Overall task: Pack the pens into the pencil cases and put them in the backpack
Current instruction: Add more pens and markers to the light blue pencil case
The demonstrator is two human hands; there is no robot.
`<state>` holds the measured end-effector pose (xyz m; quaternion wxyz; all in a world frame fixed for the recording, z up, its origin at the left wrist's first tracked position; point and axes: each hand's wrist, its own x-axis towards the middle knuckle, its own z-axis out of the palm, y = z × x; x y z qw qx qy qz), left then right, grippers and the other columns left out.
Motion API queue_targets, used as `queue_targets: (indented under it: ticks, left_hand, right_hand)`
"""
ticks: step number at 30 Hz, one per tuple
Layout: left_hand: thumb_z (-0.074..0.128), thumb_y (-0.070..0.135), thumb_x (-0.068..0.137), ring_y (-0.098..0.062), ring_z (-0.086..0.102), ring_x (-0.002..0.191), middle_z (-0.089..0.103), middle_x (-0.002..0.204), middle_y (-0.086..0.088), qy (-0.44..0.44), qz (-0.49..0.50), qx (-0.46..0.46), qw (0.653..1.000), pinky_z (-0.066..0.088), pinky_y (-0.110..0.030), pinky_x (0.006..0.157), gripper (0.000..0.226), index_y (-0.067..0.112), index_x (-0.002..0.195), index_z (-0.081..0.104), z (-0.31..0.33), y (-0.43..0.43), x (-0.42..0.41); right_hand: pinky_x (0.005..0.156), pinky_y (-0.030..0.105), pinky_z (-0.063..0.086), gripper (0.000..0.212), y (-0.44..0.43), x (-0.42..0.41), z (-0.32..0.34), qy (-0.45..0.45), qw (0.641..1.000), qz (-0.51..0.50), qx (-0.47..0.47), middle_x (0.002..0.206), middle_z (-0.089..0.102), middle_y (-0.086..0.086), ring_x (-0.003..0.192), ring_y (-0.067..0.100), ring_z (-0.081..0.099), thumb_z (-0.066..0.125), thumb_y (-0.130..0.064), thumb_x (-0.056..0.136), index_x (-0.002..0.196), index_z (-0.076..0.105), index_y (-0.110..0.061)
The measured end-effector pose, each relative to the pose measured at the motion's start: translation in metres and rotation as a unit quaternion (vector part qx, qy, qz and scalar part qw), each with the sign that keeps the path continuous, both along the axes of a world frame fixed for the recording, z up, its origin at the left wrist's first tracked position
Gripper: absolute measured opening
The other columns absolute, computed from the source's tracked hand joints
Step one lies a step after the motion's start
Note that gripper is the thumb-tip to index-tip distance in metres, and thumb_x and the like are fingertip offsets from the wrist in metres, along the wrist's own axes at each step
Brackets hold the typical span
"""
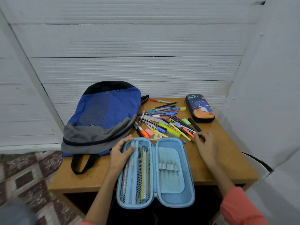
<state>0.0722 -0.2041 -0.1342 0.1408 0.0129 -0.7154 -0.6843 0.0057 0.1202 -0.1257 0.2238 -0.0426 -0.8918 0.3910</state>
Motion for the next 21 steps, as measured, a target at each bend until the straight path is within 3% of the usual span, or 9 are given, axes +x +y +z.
queue_targets:
  ticks: [2, 4, 9, 13, 17, 21]
  left_hand:
    - [0.078, 0.037, 0.066, -0.010, 0.057, 0.121, 0.062, 0.131, 0.006, 0.007, 0.002, -0.002, 1.000, 0.046, -0.037, 0.104, 0.037, 0.024, 0.100, 0.072, 0.001, 0.001, 0.001]
    - [0.076, 0.043, 0.061, -0.009, 0.057, 0.121, 0.062, 0.131, 0.006, 0.009, 0.002, -0.001, 1.000, 0.046, -0.035, 0.102, 0.038, 0.029, 0.096, 0.073, 0.002, 0.001, 0.001]
    - [0.077, 0.033, 0.067, -0.005, 0.058, 0.120, 0.062, 0.130, 0.009, 0.006, -0.005, -0.007, 1.000, 0.046, -0.035, 0.103, 0.027, 0.033, 0.093, 0.073, 0.003, 0.001, 0.001]
    - [0.078, 0.015, 0.077, -0.007, 0.058, 0.120, 0.062, 0.130, 0.006, -0.003, -0.006, -0.007, 1.000, 0.045, -0.042, 0.106, 0.025, 0.019, 0.100, 0.072, 0.003, 0.002, 0.001]
    - [0.078, 0.039, 0.065, -0.008, 0.058, 0.120, 0.063, 0.130, 0.007, 0.003, 0.000, -0.003, 1.000, 0.046, -0.040, 0.104, 0.037, 0.024, 0.098, 0.073, 0.004, 0.002, 0.003]
    - [0.077, 0.042, 0.062, -0.007, 0.058, 0.120, 0.063, 0.129, 0.009, 0.005, -0.002, 0.002, 1.000, 0.046, -0.040, 0.104, 0.035, 0.031, 0.095, 0.074, 0.002, 0.001, 0.001]
  right_hand:
    - [0.075, 0.030, 0.046, 0.019, 0.005, -0.005, 0.001, 0.007, 1.000, -0.015, -0.006, 0.108, 0.062, 0.007, 0.103, 0.019, 0.055, 0.058, -0.024, 0.094, 0.106, 0.069, -0.013]
    - [0.075, 0.031, 0.047, 0.018, 0.009, -0.011, 0.004, 0.003, 1.000, -0.025, 0.004, 0.109, 0.062, 0.008, 0.104, 0.020, 0.056, 0.059, -0.019, 0.094, 0.108, 0.068, -0.012]
    - [0.064, 0.027, 0.040, 0.016, 0.012, -0.037, 0.025, -0.032, 0.998, -0.013, 0.059, 0.107, 0.066, 0.010, 0.101, 0.023, 0.058, 0.061, -0.014, 0.092, 0.104, 0.070, -0.009]
    - [0.072, 0.032, 0.047, 0.011, 0.005, -0.061, 0.035, -0.078, 0.992, 0.022, 0.096, 0.101, 0.070, 0.010, 0.095, 0.024, 0.060, 0.064, -0.010, 0.089, 0.095, 0.073, -0.010]
    - [0.069, 0.035, 0.051, 0.008, -0.008, -0.077, 0.046, -0.097, 0.984, 0.028, 0.146, 0.097, 0.071, 0.009, 0.088, 0.026, 0.062, 0.066, -0.011, 0.088, 0.091, 0.073, -0.009]
    - [0.066, 0.034, 0.050, 0.011, -0.023, -0.091, 0.058, -0.096, 0.976, 0.022, 0.194, 0.095, 0.070, 0.012, 0.090, 0.029, 0.061, 0.064, -0.015, 0.088, 0.090, 0.073, -0.008]
